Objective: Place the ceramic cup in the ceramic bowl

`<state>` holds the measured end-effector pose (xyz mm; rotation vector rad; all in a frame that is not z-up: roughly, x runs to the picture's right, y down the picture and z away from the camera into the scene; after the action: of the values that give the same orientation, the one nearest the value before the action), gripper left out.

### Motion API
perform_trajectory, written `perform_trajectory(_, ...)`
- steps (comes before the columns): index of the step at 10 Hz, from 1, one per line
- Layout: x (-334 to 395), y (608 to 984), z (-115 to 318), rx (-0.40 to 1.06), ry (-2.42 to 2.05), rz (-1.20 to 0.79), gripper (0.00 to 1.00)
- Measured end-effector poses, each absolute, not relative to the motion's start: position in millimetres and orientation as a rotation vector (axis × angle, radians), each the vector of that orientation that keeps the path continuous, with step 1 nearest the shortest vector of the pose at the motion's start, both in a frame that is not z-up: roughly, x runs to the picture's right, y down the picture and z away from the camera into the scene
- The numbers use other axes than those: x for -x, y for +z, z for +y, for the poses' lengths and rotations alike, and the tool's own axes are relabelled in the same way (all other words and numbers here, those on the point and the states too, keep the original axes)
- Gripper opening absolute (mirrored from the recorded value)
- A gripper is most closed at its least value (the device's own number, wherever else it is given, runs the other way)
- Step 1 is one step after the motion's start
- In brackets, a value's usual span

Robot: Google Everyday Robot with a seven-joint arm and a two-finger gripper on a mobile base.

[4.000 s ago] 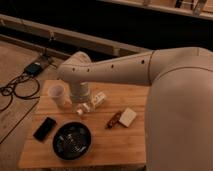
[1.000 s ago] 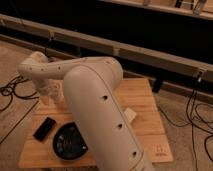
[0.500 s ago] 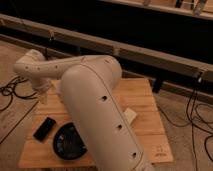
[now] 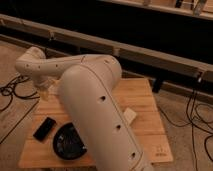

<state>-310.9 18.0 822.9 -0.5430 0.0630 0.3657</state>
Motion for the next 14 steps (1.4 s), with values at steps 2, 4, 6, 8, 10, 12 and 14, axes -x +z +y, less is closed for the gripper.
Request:
perform_trajectory(2,302.0,830.8,6.5,0.528,0.401,0.068,0.65)
perform_trajectory(4,298.7,840.0,8.3,0.538,0.418,0.072,0.65)
perform_trajectory(6,295.9,852.9,18.5,0.565,0.435,0.083,0.65)
perform_trajectory(8,292.7,864.4,26.7,0.591,0.454,0.094,0.65)
perform_trajectory(10,288.5,873.2,35.8,0.618,0.468,0.111,0.65)
perform_trajectory(12,283.6,879.1,44.4,0.638,0.476,0.133,0.51)
perform_trajectory(14,282.0,873.6,42.3,0.648,0.486,0.129,0.32)
